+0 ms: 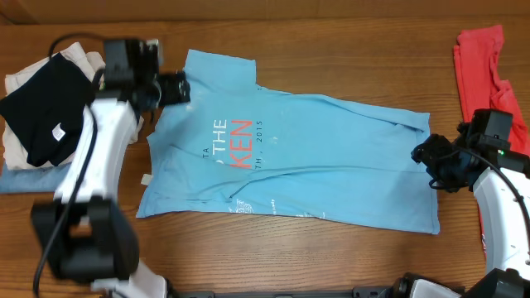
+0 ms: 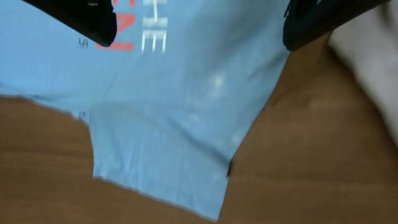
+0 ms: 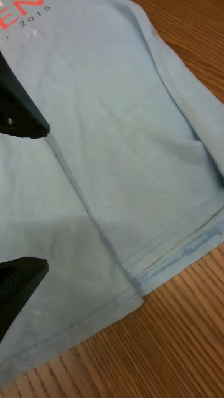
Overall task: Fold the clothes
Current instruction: 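Grasp the left sleeve with the left gripper and right hem corner with right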
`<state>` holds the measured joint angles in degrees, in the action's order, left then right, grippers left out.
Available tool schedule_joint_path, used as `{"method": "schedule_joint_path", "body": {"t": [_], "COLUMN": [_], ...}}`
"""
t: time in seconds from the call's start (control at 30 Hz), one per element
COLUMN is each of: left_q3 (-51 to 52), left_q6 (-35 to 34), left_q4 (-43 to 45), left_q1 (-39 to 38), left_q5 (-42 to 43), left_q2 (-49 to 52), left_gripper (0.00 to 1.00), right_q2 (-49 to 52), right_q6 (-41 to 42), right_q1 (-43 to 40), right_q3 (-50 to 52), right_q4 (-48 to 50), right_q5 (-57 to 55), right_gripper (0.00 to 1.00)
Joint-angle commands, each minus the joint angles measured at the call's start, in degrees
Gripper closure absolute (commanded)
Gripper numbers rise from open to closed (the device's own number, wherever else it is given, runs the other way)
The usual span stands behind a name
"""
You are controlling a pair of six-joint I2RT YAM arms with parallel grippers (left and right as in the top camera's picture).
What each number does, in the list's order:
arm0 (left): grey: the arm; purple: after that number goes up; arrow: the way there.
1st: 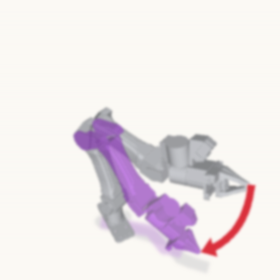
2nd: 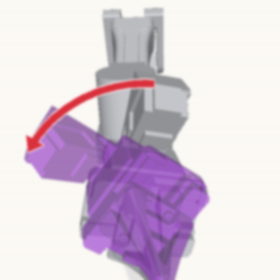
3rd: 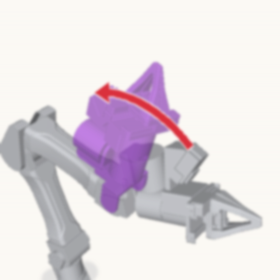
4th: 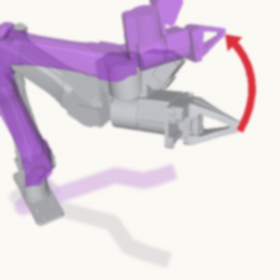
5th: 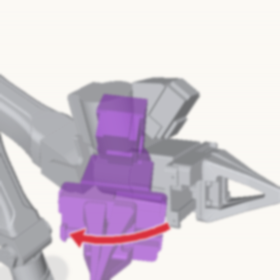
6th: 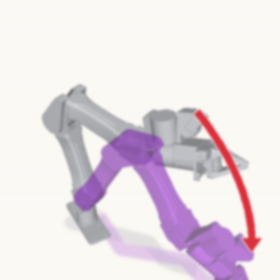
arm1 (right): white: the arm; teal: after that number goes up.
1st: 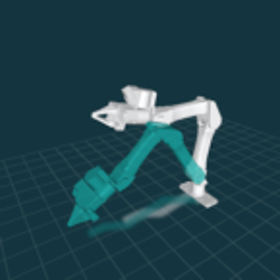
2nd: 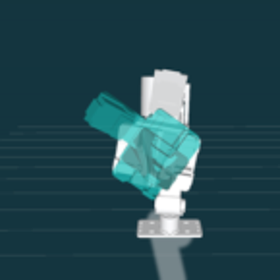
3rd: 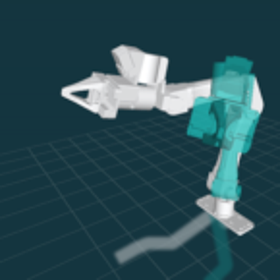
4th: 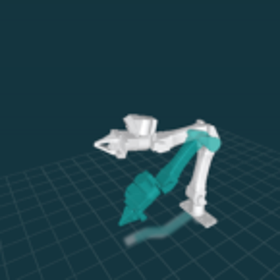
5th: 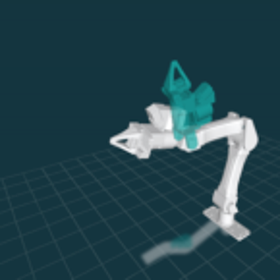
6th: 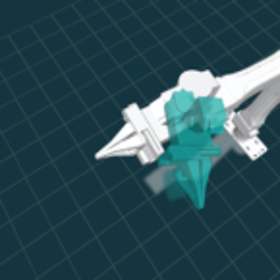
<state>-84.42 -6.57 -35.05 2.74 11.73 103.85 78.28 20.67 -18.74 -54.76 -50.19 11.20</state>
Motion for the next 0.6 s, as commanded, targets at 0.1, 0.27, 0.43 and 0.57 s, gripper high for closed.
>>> {"method": "schedule_joint_path", "body": {"t": [0.1, 0.27, 0.43, 0.57], "left_q3": [-17.0, -22.0, -22.1, -22.1], "left_q6": [2.3, 1.0, -2.4, -2.7], "left_q4": [0.0, 3.0, 7.1, 9.3], "left_q1": [0.2, 0.2, 0.2, 0.1], "left_q5": [4.4, 4.9, 4.9, 6.0], "left_q2": [17.8, 26.6, 31.5, 33.7], "left_gripper": [0.18, 0.18, 0.21, 0.31], "right_q2": [-0.4, -0.4, -0.4, -0.4], "right_q6": [-1.2, -1.2, -1.2, -1.2], "right_q1": [0.7, 0.7, 0.7, 0.7], "right_q3": [-0.8, -0.8, -0.8, -0.8], "right_q4": [-0.3, -0.1, 0.0, 0.6], "right_q5": [0.5, 0.5, 0.4, 0.5], "right_gripper": [0.35, 0.35, 0.35, 0.35]}}
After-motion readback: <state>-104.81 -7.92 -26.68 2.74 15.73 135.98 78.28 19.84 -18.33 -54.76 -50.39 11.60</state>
